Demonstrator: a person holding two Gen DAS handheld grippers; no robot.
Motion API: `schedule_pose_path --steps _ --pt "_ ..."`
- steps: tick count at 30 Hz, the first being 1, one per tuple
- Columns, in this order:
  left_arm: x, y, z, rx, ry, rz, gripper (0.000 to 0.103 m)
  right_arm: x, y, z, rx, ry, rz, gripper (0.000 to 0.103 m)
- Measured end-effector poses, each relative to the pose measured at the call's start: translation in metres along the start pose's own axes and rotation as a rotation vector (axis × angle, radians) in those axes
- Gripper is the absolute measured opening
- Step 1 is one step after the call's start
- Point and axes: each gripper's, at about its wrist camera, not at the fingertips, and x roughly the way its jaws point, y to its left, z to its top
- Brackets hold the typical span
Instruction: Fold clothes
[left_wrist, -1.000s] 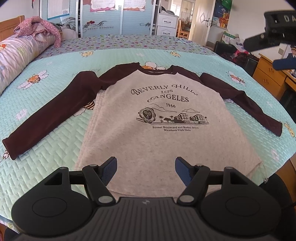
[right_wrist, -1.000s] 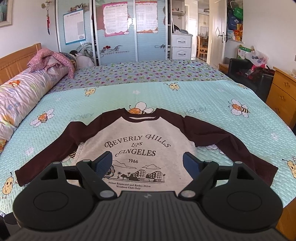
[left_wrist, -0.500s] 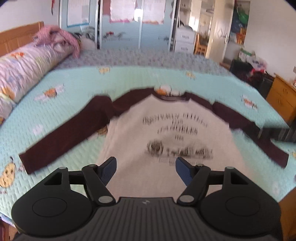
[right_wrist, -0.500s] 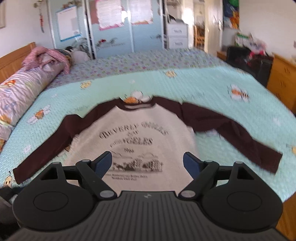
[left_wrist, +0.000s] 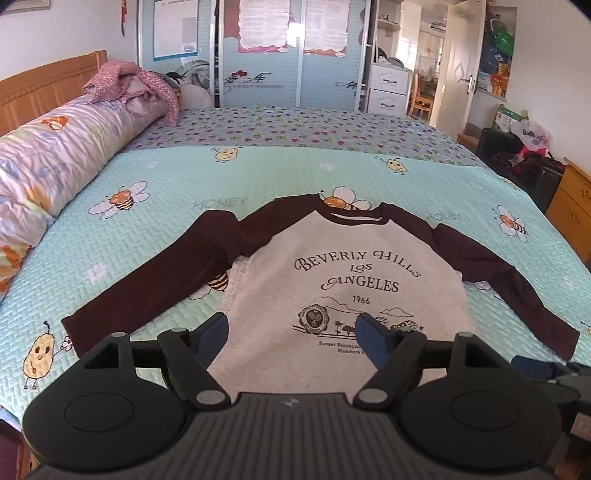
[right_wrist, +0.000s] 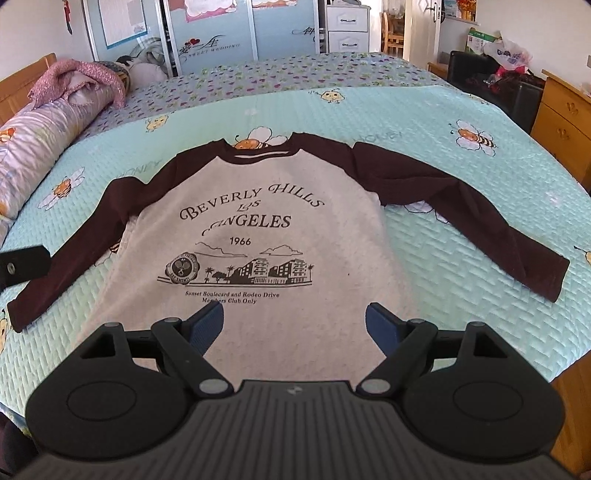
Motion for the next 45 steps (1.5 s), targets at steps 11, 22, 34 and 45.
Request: schedule_pose_path --steps 11,22,34,45 --pt "-0.001 -0.001 0.001 -0.005 0.011 0.021 0.079 0.004 -0.001 -0.007 -0.002 0.029 0.013 0.085" --pt "-0.001 -0.006 0.000 0.007 0.016 0.017 0.079 0.007 -0.001 -0.009 -0.004 0.041 0.025 0.085" --pt "0.001 -0.006 -0.003 0.011 0.026 0.019 0.079 0.006 -0.003 -0.012 0.010 0.046 0.031 0.085" --pt "0.034 0.040 -0.043 -0.022 0.117 0.075 0.079 0.012 -0.018 -0.020 0.033 0.068 0.036 0.085"
